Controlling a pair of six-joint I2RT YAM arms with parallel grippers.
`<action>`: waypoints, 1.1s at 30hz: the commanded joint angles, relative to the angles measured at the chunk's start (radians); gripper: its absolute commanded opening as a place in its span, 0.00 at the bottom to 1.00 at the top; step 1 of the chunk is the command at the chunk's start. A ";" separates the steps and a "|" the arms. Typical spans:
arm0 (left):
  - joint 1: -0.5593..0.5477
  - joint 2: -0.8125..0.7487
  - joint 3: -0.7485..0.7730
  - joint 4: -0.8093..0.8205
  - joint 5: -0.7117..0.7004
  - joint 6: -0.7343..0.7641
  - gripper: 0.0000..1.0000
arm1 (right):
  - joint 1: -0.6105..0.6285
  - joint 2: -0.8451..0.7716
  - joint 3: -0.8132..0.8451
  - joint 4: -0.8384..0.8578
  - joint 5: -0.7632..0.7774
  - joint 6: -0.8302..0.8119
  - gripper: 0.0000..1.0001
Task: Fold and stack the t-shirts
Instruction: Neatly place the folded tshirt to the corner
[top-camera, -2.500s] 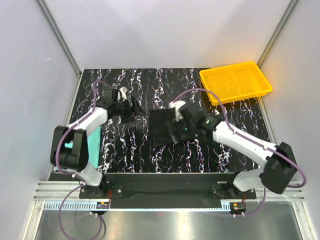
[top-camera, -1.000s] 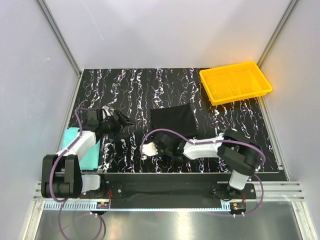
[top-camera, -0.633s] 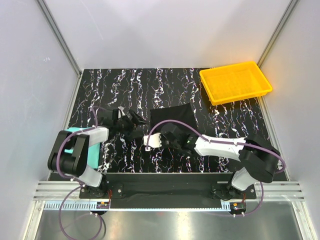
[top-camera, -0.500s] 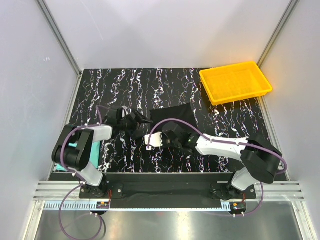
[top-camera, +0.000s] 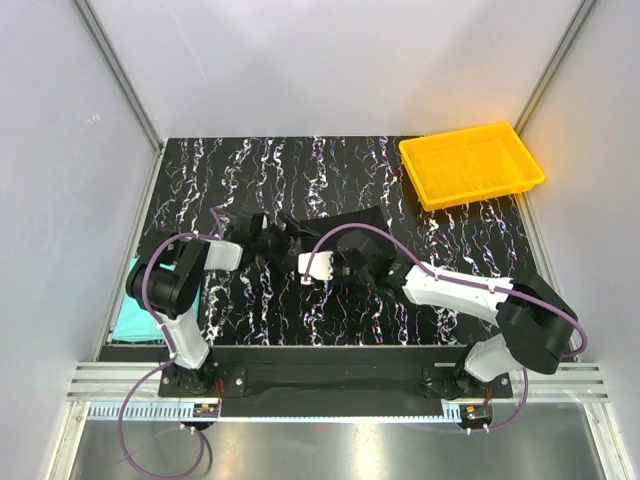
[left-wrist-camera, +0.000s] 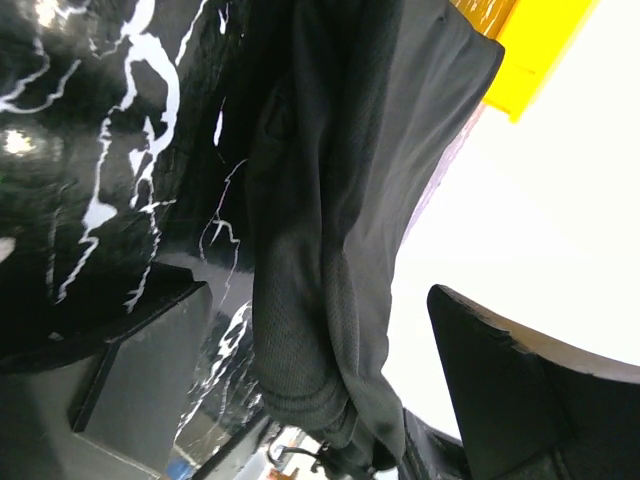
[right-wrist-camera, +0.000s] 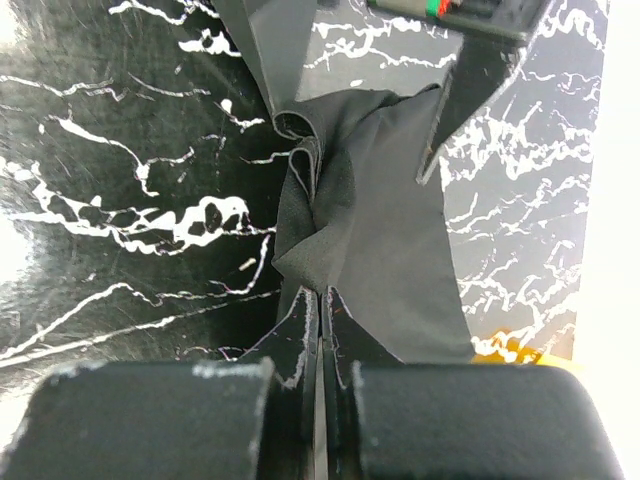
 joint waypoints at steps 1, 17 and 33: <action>-0.022 0.070 0.054 0.062 -0.022 -0.056 0.99 | -0.009 -0.033 0.043 0.016 -0.035 0.032 0.00; -0.035 0.158 0.079 0.270 -0.027 -0.047 0.00 | -0.016 -0.179 -0.003 0.020 0.125 0.262 0.68; 0.007 -0.357 0.191 -0.568 -0.557 0.309 0.00 | -0.014 -0.652 -0.020 -0.453 0.219 0.713 1.00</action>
